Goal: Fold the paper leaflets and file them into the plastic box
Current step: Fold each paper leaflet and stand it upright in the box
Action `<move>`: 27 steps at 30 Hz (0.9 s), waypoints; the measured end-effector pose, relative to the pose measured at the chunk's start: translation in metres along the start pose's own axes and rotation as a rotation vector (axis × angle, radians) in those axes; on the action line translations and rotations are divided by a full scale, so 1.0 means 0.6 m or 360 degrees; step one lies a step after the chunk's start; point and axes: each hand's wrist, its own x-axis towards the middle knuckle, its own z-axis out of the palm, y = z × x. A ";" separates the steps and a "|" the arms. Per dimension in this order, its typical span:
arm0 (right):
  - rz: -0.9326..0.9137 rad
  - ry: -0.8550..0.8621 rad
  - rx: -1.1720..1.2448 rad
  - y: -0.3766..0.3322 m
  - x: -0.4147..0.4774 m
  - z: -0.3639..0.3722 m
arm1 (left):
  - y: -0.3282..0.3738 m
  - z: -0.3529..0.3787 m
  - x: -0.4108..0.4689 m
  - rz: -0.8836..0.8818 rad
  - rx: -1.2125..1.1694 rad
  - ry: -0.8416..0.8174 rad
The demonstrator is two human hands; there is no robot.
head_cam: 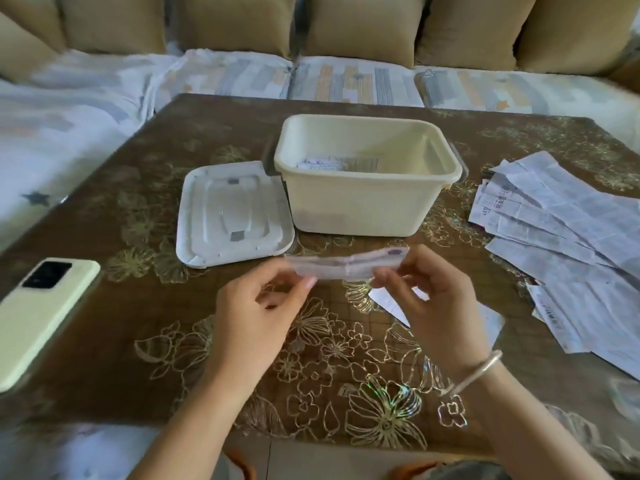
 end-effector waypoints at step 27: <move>0.0200 -0.0172 -0.0878 0.046 -0.054 0.028 | -0.044 0.035 -0.043 0.0153 0.1186 0.0103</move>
